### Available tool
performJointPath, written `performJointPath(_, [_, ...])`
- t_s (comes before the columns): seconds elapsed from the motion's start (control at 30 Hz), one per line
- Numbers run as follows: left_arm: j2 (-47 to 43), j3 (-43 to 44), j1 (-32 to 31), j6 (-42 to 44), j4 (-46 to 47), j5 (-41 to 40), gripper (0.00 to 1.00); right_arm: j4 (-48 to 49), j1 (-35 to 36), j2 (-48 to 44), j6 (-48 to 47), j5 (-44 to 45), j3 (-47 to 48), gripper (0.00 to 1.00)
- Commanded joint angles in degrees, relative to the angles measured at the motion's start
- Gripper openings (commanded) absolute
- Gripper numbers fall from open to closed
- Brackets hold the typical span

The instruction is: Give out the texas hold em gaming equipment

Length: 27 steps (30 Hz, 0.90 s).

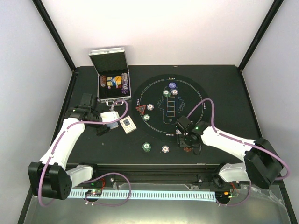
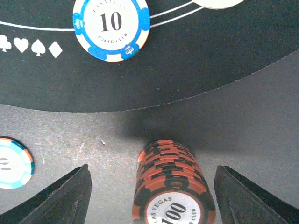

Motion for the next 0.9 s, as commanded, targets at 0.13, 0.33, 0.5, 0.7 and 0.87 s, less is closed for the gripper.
performJointPath(0.13, [-1.47, 0.83, 0.12, 0.47, 0.51, 0.67, 0.02, 0.25, 0.33, -0.59, 1.44, 2.75, -1.44, 0.67])
performJointPath(0.33, [-1.56, 0.69, 0.08, 0.52, 0.49, 0.62, 0.02, 0.19, 0.33, -0.78, 1.24, 3.26, -1.94, 0.56])
performJointPath(0.5, [-1.61, 0.69, 0.14, 0.56, 0.44, 0.61, 0.02, -0.46, 0.33, -0.85, 1.02, 3.9, -1.73, 0.48])
performJointPath(0.7, [-1.53, 0.69, 0.12, 0.65, 0.55, 0.55, 0.01, -2.54, 0.36, -1.36, 0.76, 5.29, -0.06, 0.36])
performJointPath(0.87, [-1.41, 0.69, 0.11, 0.62, 0.55, 0.62, 0.02, -4.52, 0.33, -2.49, 0.48, 5.84, 2.1, 0.28])
